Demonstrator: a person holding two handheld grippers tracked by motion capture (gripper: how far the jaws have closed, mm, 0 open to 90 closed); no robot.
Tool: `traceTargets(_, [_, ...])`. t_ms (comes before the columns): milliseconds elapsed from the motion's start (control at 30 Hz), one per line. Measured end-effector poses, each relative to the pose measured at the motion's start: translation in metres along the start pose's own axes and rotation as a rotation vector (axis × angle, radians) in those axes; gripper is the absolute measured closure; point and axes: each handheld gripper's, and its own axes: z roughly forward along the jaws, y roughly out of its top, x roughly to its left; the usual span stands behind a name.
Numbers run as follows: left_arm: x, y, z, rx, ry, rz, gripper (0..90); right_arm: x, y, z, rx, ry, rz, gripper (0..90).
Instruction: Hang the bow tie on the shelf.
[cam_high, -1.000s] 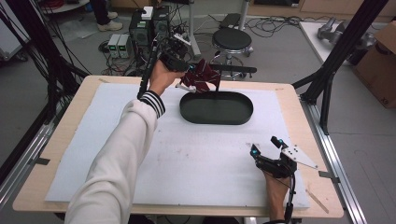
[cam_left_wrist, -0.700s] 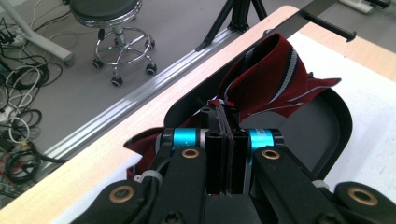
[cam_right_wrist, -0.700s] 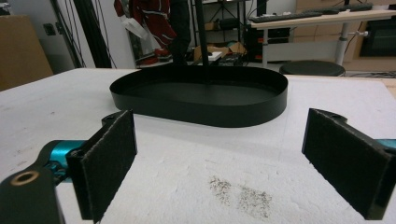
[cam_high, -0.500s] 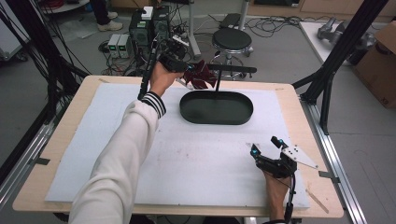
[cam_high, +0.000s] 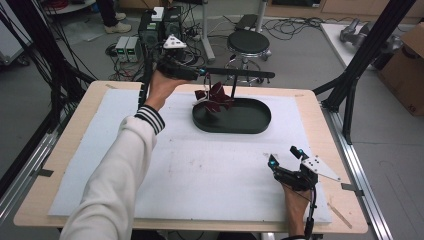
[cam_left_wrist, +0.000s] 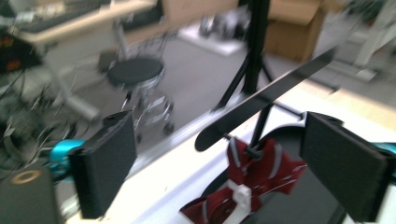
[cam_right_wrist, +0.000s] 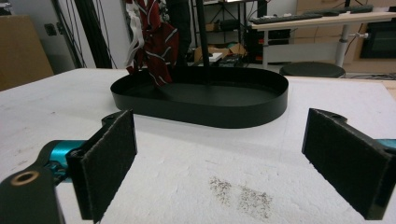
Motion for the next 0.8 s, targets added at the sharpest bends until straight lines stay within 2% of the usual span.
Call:
traceTargets(167, [0.000, -0.021, -0.041, -0.201, -0.110, -0.019, 10.5, 0.000, 0.000, -0.001, -0.010, -0.001, -0.009, 9.2])
traceTargets(233, [0.001, -0.032, -0.054, -0.234, -0.119, -0.015, 10.4, 0.001, 0.000, -0.001, -0.011, 0.000, -0.008, 9.1])
traceTargets(367, [0.007, -0.060, -0.084, -0.250, -0.093, -0.017, 10.5, 0.000, 0.000, -0.002, -0.008, 0.002, -0.001, 9.1])
traceTargets(433, [0.009, -0.078, -0.100, -0.280, -0.084, -0.024, 10.5, 0.000, 0.000, -0.001, -0.010, 0.007, -0.007, 9.1])
traceTargets(467, [0.009, -0.078, -0.100, -0.280, -0.084, -0.024, 10.5, 0.000, 0.000, -0.001, -0.009, 0.009, -0.009, 9.2])
traceTargets(500, [0.009, -0.098, -0.115, -0.305, -0.080, -0.027, 10.5, 0.000, 0.000, -0.001, -0.009, 0.011, -0.007, 9.2])
traceTargets(567, [0.008, -0.123, -0.130, -0.307, -0.079, -0.030, 10.5, 0.000, 0.000, -0.001, -0.008, 0.010, -0.002, 9.1])
traceTargets(700, [0.007, -0.157, -0.152, -0.294, -0.050, -0.008, 10.5, 0.002, -0.001, -0.002, -0.010, 0.012, -0.030, 9.2])
traceTargets(800, [0.003, -0.174, -0.162, -0.310, -0.028, 0.005, 10.5, 0.001, -0.001, -0.002, -0.011, 0.013, -0.016, 9.2])
